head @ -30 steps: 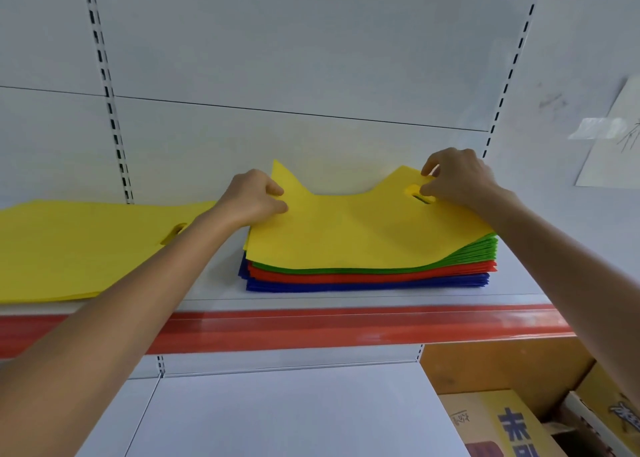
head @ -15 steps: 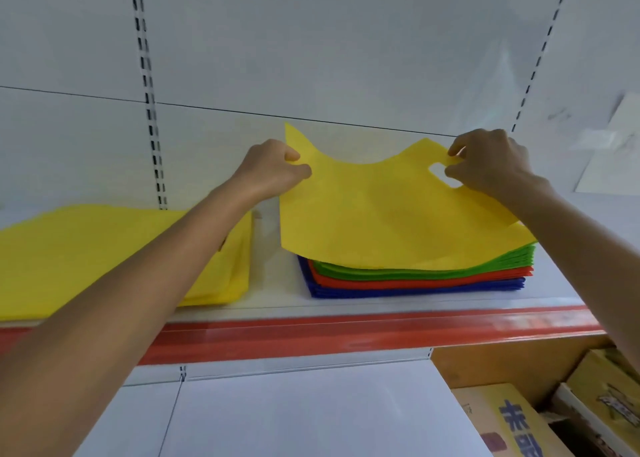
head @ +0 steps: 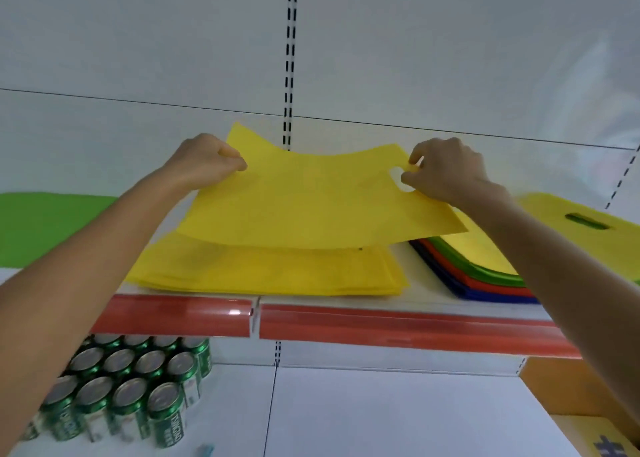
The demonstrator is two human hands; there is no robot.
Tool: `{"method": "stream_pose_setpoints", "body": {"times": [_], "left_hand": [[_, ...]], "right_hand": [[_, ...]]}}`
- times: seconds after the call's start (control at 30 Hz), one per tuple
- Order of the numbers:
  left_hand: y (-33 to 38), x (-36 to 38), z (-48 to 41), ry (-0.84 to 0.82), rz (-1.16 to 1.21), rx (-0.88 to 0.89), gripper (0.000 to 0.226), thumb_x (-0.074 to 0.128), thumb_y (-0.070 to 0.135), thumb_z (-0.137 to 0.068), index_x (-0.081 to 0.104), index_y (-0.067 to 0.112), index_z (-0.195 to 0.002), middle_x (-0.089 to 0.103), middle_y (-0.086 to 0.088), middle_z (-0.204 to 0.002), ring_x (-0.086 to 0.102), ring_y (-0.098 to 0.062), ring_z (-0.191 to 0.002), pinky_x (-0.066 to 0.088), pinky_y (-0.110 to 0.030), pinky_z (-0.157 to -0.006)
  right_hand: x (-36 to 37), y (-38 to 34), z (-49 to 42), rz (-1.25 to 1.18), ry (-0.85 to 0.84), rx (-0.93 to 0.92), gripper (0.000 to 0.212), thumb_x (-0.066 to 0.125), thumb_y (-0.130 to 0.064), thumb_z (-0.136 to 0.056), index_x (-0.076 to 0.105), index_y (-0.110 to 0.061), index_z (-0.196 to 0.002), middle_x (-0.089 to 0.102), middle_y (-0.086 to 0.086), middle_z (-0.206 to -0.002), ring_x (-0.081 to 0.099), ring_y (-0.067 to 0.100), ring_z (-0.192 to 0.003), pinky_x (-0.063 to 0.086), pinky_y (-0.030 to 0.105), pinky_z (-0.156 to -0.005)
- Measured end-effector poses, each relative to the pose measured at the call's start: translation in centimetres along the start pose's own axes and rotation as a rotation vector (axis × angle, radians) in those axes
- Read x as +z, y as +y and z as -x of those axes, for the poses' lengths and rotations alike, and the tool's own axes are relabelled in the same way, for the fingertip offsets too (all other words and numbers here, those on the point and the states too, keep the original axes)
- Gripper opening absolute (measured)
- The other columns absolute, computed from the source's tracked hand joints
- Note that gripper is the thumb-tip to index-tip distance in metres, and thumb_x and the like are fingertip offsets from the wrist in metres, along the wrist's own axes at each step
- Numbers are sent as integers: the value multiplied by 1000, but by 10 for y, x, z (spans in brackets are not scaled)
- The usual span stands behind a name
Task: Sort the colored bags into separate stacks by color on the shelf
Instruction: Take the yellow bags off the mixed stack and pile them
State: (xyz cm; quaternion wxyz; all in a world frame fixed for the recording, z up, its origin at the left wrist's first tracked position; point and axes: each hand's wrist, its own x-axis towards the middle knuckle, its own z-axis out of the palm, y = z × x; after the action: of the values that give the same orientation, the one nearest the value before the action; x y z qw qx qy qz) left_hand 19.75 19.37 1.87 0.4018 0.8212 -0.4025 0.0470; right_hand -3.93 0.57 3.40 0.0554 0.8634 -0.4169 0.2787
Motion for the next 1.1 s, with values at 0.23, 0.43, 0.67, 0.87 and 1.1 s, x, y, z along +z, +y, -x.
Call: {"method": "stream_pose_setpoints", "body": {"times": [0.23,0.43,0.67,0.87,1.1], "left_hand": [[-63,-13,8,-56,-48,-76,35,58,23,-89,61,10,-121,53,-9,-133,46,-27,-123,37,-31,-96],[-87,-3,20,-104,-77,-104,33,59,19,-88,63,7,-118,57,-12,-129,49,-27,-121,38,-27,-94],[-102,3,19,-146,-120,-104,36,61,19,-86,61,8,-121,55,-11,-131,50,-26,-120,38,-26,-89],[-107,7,14,-189,-190,-86,49,70,22,-81,57,13,-127,47,-11,-139,44,-27,-126,36,-31,-99],[-84,-2,8,-176,-310,-40,52,59,40,-87,49,16,-132,46,-9,-140,42,-28,-128,35,-38,-105]], "right_hand": [[37,-56,33,-9,-143,-2,36,59,-36,-87,61,-14,-116,59,11,-115,57,33,-104,39,31,-75],[53,-66,52,26,-190,27,32,59,-29,-86,60,-13,-114,59,9,-112,58,31,-99,40,30,-70],[63,-68,53,77,-244,6,30,59,-32,-87,61,-12,-109,59,7,-113,57,28,-101,39,29,-69],[67,-63,51,38,-266,14,30,61,-28,-86,60,-8,-109,59,10,-110,57,28,-97,39,28,-66],[50,-39,40,-63,-154,18,22,55,-31,-89,64,-12,-97,62,10,-103,58,31,-91,41,30,-69]]}}
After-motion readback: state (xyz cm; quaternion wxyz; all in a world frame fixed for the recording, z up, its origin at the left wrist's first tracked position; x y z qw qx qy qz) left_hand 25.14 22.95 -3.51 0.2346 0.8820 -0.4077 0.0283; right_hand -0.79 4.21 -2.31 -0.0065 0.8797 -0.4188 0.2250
